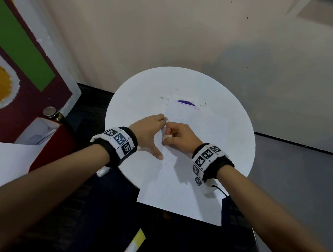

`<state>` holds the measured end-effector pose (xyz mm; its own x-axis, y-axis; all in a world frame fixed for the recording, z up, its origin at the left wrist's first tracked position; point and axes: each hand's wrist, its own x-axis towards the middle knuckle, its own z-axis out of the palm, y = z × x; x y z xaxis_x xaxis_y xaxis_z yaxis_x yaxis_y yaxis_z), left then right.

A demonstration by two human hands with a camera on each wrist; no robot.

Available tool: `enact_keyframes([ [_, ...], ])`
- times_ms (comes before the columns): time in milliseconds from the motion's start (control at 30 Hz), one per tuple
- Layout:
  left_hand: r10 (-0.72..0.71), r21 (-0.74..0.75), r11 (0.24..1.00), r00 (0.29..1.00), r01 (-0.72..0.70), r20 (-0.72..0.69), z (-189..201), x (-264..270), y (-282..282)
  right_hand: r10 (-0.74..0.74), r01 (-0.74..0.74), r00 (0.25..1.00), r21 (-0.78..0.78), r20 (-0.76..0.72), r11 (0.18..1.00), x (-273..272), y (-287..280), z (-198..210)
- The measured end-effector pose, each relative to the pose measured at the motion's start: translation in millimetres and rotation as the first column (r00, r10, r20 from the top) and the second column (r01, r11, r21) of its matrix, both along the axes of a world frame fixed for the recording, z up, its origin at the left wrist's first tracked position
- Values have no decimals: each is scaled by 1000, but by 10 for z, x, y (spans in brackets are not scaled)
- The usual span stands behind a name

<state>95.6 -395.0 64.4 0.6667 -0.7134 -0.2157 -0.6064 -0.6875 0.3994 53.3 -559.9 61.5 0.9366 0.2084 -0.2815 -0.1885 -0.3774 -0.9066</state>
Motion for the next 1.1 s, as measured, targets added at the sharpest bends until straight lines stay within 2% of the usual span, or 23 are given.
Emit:
enact_keyframes([
  [67,-19,34,999,997,16,77,4,12,7,-17,18,1000,20,-23,1000,36,-35,8],
  [133,-28,104,995,985,11,170,0,14,35,-114,117,992,-59,55,991,96,-48,7],
  [200,-16,157,987,977,-18,211,-18,-3,64,-115,129,987,-126,115,984,74,-17,13],
  [300,4,168,985,979,-39,203,-29,-24,90,34,-34,999,-30,-17,999,-59,26,48],
  [333,6,169,985,982,-39,190,-23,-34,93,45,-45,998,-4,-41,999,-54,12,47],
  [400,9,172,984,984,-40,179,-31,-47,100,-33,33,999,-29,-3,999,55,-24,28],
  [467,3,184,982,983,-37,182,-33,-57,105,-93,107,991,-145,97,984,93,-15,29],
  [500,-1,191,981,982,-36,188,-32,-60,107,-68,87,992,-177,109,980,55,9,22],
  [600,-3,200,979,981,-37,196,-26,-63,103,66,-62,997,-118,32,991,-125,68,11],
  [633,-2,199,979,982,-36,188,-24,-66,102,70,-68,997,-106,18,992,-122,63,18],
  [767,-14,205,979,985,-22,172,-33,-66,100,-50,62,995,-148,89,987,50,44,24],
  [933,-32,194,981,981,-6,191,-85,-167,148,-54,75,990,-156,131,985,12,37,-2],
  [1000,-28,202,979,982,-10,187,-77,-189,165,-16,47,988,-191,157,980,-61,48,-1],
  [1100,-31,235,972,983,-13,181,-38,-205,150,115,-84,984,-220,133,972,-223,53,17],
])
